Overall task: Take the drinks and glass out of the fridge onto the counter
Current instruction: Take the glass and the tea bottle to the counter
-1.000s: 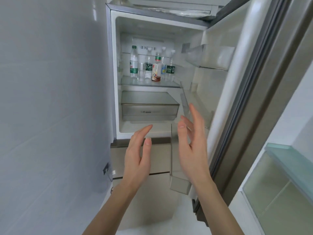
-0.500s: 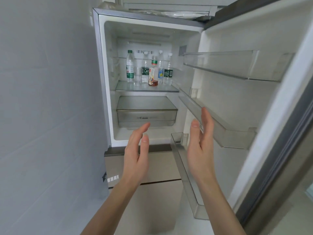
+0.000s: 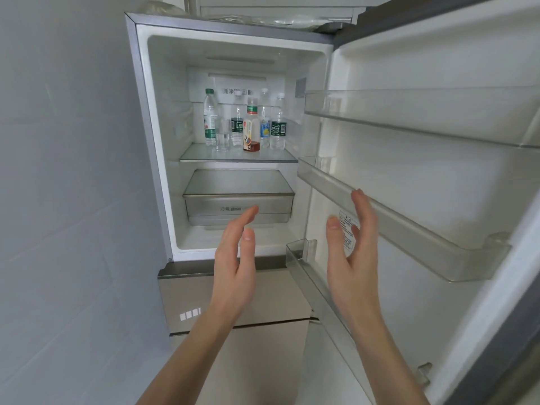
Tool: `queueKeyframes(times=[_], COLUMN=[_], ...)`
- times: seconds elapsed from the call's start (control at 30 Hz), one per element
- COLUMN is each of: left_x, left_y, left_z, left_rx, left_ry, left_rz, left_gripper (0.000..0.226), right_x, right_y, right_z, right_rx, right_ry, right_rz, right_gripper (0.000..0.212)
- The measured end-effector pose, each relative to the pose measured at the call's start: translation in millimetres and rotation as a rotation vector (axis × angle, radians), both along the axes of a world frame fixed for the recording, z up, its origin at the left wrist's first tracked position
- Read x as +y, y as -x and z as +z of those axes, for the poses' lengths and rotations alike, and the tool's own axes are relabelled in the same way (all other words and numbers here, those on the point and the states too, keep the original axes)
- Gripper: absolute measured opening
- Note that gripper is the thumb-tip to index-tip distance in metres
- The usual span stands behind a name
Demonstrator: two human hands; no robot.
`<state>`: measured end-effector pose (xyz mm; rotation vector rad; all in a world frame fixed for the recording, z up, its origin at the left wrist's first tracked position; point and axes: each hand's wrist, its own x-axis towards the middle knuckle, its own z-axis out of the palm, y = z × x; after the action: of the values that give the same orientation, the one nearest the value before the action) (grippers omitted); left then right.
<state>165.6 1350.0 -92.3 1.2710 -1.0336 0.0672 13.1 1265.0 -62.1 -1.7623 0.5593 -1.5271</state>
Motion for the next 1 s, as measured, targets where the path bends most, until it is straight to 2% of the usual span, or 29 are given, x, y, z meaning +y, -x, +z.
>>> queueKeyframes(times=[0.2, 0.33, 0.5, 0.7, 1.0], left_x=[-11, -14, -14, -17, -44], left_y=[4, 1, -12, -37, -101], left_z=[5, 8, 18, 31, 39], left_rx=[0.044, 0.058, 0.061, 0.043, 0.012], left_ry=[0.055, 0.077, 0.118, 0.153, 0.179], left_rz=[0.017, 0.058, 0.102, 0.148, 0.173], left_gripper=[0.057, 0.059, 0.060, 0.063, 0.064], right_x=[-18, -28, -37, -50, -78], right_y=[-2, -8, -17, -42, -101], right_z=[-1, -1, 5, 14, 20], right_rx=[0.042, 0.019, 0.011, -0.044, -0.009], right_ry=[-0.070, -0.105, -0.062, -0.022, 0.026], right_rz=[0.143, 0.226, 0.284, 0.372, 0.351], right_gripper=[0.061, 0.075, 0.074, 0.090, 0.099])
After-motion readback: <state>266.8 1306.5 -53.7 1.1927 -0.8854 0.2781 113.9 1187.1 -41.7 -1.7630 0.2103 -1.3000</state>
